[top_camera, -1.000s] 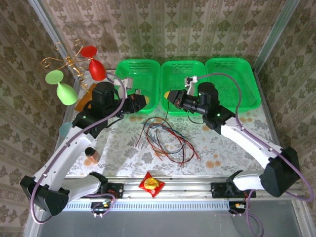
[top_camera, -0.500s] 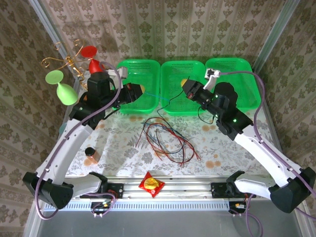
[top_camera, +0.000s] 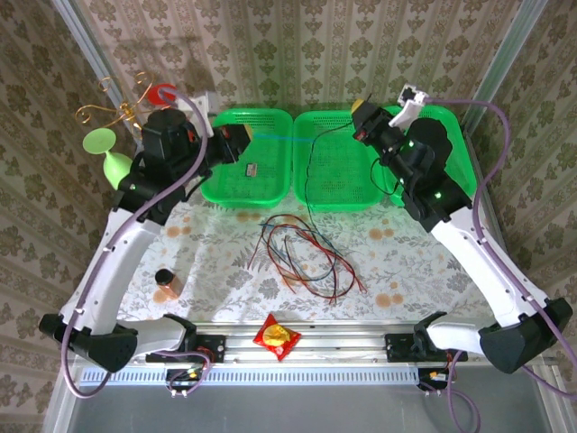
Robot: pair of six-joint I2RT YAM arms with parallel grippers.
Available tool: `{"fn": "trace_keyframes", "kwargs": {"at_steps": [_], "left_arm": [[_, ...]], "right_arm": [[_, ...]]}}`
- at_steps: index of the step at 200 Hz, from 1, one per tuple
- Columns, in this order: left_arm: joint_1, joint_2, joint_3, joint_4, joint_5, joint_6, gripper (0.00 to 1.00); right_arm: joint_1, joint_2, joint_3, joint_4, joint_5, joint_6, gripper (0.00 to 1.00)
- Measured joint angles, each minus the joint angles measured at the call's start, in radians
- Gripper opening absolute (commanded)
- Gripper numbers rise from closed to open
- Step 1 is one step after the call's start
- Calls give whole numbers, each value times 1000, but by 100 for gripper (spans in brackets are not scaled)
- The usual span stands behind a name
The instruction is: Untangle the cables
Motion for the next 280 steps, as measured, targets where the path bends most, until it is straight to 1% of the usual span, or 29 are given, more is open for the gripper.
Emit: {"fn": "trace_keyframes", "kwargs": {"at_steps": [16,31,83,113,157,199,213,241,280], "left_arm": [[0,40,81,-5,-22,24,0],[2,63,118,1,-41,36,0],[3,72,126,49,-106,54,0],[3,71,132,92,-122,58,0],[3,71,192,150,-107,53,0],[5,71,193,171,-90,46,0],[35,68,189,172,-77,27,0],[129,38,145,175,-73,-27,0],[205,-30,74,159,-69,-45,0]], "right_arm": [[0,12,37,5,21,-39,0],[0,12,56,6,50,-75,0],[0,-6,69,13,187,-200,0],[0,-34,70,30,241,-253,0],[0,-63,114,43,267,-313,0],[-3,-91,153,51,279,-389,0],[-12,-99,158,50,284,-410,0],[-33,-106,158,48,308,-440,0],[-61,-115,146,14,376,-467,0]]}}
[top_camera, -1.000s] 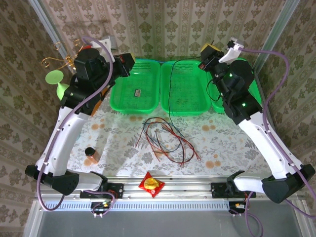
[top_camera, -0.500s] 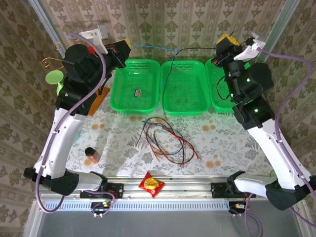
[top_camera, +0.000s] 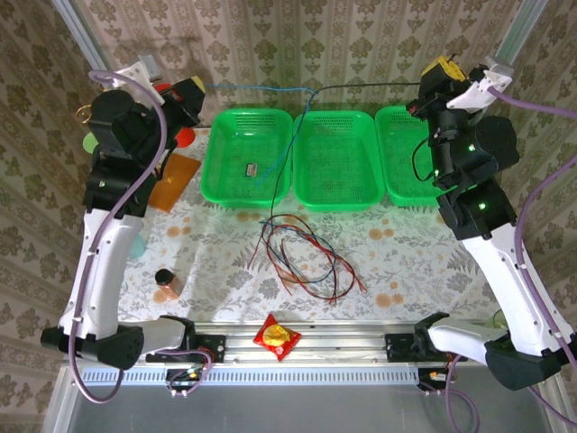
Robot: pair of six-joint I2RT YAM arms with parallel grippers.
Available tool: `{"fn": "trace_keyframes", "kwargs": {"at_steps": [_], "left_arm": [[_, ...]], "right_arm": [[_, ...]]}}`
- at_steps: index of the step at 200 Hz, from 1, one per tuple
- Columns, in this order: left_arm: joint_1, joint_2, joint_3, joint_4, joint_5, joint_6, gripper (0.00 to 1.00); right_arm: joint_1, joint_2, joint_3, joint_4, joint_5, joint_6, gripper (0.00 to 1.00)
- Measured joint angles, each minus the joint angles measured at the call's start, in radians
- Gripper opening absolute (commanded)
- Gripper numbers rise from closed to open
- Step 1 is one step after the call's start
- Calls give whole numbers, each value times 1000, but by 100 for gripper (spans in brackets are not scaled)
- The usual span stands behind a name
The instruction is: Untangle the cables
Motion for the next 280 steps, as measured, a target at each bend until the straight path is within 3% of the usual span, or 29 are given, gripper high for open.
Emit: {"fn": "trace_keyframes", "kwargs": {"at_steps": [100,192,240,280], "left_arm": [[175,-116,-147,-60,52,-10,0],[438,-199,-378,-109,188,-15,0],[496,-259,-444,-108,191,-24,0],[440,-245,-417,-93,237,-53,0]], "right_arm": [[-118,-68,-56,-40,82,-17,0],[-232,-96,-59,-85,85,-5,0],[-253,-100,-50,-149,137,-42,0],[-254,-121,-25,-184,125,-76,0]]}}
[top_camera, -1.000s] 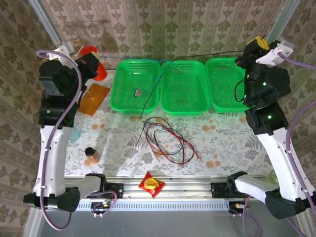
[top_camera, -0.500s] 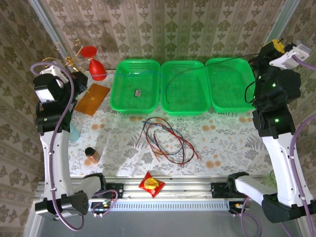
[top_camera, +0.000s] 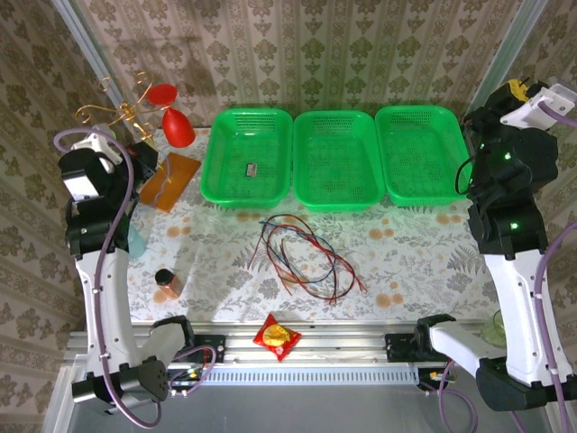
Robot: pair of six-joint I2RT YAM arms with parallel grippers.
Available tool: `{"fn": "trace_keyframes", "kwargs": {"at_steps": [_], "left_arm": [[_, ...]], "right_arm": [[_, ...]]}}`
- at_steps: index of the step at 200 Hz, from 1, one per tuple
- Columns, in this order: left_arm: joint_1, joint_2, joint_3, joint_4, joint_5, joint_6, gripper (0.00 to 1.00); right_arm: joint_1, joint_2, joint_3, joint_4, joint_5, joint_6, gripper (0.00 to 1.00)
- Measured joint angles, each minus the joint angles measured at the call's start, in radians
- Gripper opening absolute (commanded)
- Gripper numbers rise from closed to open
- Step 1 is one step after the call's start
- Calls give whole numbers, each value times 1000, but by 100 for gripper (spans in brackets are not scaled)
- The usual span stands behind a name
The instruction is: Untangle the cables
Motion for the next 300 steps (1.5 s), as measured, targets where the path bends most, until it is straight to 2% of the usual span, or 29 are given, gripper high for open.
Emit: {"fn": "trace_keyframes", "kwargs": {"at_steps": [29,75,160,270,300], "left_arm": [[-41,26,101,-5,2,0,0],[-57,89,278,29,-14,0,0],[-141,381,680,82,5,0,0],[-268,653,1091,19,35,73,0],[-292,704,1135,5,23,135,0]], "right_arm": [[0,-10,37,-10,-14,-43,0],[0,-29,70,-25,-27,-90,0],[0,-40,107,-146,-153,37,0],[0,-111,49,-170,-162,29,0],[0,-114,45,-174,-163,21,0]]}}
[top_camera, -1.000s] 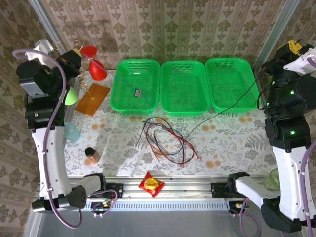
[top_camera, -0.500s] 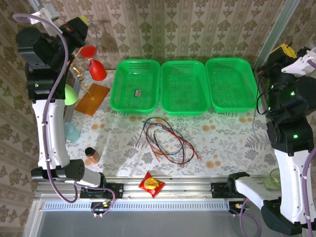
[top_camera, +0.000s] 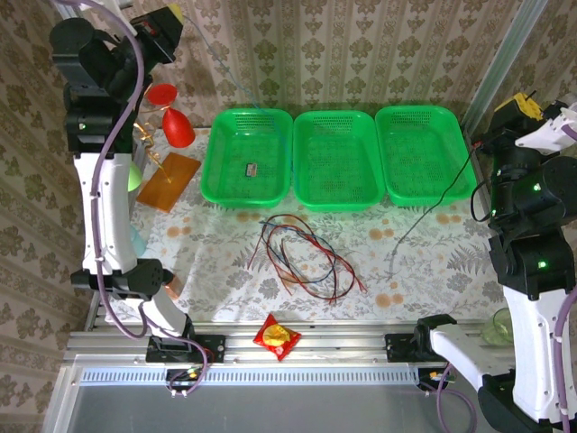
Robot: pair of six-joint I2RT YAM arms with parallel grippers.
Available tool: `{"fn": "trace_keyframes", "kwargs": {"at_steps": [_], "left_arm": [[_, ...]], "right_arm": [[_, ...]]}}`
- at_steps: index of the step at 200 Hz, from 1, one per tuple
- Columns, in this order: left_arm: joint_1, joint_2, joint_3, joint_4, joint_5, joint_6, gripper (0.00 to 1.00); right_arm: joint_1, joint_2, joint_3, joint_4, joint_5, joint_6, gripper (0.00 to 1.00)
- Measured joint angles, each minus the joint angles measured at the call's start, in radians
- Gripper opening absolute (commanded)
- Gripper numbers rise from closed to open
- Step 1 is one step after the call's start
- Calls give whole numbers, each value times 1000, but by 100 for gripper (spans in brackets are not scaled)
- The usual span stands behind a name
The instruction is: Untangle the cables
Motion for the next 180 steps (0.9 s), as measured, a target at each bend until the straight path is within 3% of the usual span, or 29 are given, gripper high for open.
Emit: {"fn": "trace_keyframes", "kwargs": {"at_steps": [86,180], "left_arm": [[-51,113,-46,-25,-42,100,0],[-51,126,-119,-73,-94,184,0]], "right_arm": [[0,-30,-2,-11,0,-39,0],[0,-41,-23,-31,1,-40,0]]}}
